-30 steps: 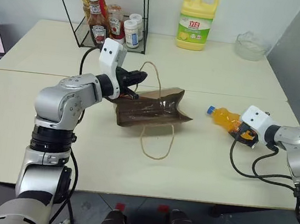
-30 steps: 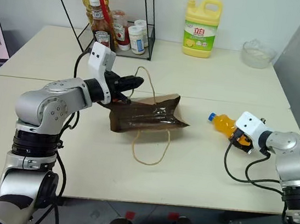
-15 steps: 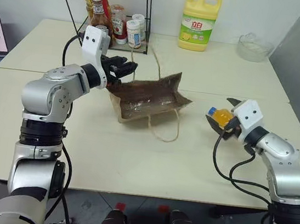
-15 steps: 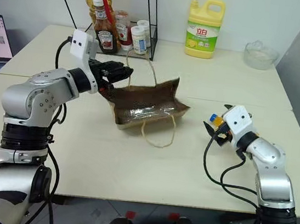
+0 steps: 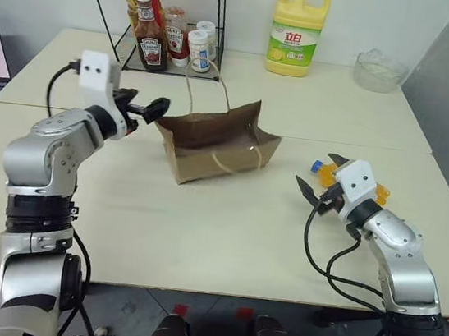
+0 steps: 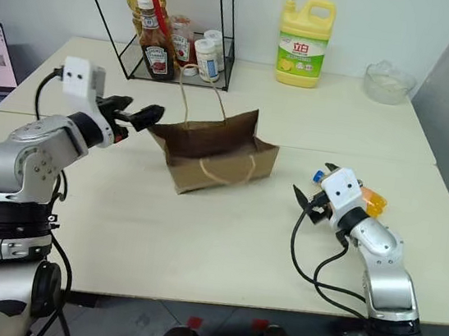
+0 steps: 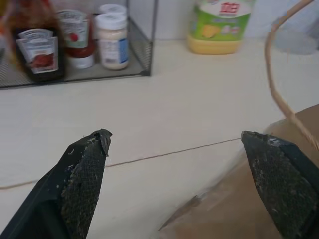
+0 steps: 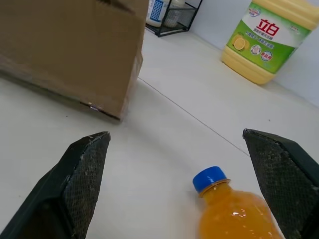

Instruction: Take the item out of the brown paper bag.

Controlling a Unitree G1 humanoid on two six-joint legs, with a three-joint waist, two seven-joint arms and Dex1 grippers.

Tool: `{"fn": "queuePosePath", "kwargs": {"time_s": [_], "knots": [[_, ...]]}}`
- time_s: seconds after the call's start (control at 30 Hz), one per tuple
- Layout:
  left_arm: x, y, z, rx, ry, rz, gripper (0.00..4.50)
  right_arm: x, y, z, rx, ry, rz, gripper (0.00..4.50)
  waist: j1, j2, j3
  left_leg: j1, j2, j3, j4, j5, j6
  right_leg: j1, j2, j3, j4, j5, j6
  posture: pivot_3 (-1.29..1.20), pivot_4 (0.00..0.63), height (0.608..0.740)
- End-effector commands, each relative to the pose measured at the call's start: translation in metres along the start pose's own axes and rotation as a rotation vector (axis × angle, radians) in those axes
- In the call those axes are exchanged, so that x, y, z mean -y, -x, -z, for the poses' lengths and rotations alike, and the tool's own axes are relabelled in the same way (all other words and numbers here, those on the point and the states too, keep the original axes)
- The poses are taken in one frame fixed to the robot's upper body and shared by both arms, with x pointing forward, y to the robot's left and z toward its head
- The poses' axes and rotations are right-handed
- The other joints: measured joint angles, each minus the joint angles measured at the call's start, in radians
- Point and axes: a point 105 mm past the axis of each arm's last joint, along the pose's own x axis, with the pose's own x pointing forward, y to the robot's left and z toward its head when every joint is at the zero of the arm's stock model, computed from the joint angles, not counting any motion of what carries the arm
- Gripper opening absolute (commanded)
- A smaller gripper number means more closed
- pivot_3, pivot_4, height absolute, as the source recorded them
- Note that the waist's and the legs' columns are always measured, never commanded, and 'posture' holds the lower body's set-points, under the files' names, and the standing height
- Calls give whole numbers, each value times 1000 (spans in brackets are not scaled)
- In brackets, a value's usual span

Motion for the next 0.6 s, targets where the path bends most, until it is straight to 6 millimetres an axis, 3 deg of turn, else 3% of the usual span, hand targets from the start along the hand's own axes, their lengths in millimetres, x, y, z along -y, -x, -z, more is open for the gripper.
{"fn": "queuePosePath", "kwargs": {"time_s": [0.03, 0.2, 0.37, 0.53, 0.6], "knots": [[-3, 21, -19, 91, -41, -30, 4452, 0, 3, -9, 44, 22, 15, 4500, 1, 0, 0, 0, 0, 0, 0, 0, 0, 0, 0, 0, 0, 0, 0, 0, 150, 740], [-4, 59, 24, 35, -95, -87, 4452, -7, 16, 3, 6, -50, 55, 4500, 1, 0, 0, 0, 1, 1, -1, 0, 0, 0, 0, 0, 0, 0, 0, 0, 150, 740], [38, 97, 105, -106, -80, -68, 4452, -16, 36, 25, -99, -297, 189, 4500, 5, -1, -2, 0, 2, 2, -1, 0, 0, 0, 0, 1, -1, 0, 0, 0, 150, 740], [62, 105, 143, -164, -90, -97, 4452, -23, 49, 43, -198, -465, 291, 4500, 24, -1, -3, 1, 2, 1, 0, 0, 0, 2, 1, 0, 0, 0, 0, 0, 150, 740], [67, 106, 149, -167, -74, -122, 4452, -27, 52, 44, -215, -495, 308, 4500, 24, -1, -3, 2, 2, 1, 0, -1, 0, 2, 1, 1, 0, 0, 0, 0, 150, 740]]}}
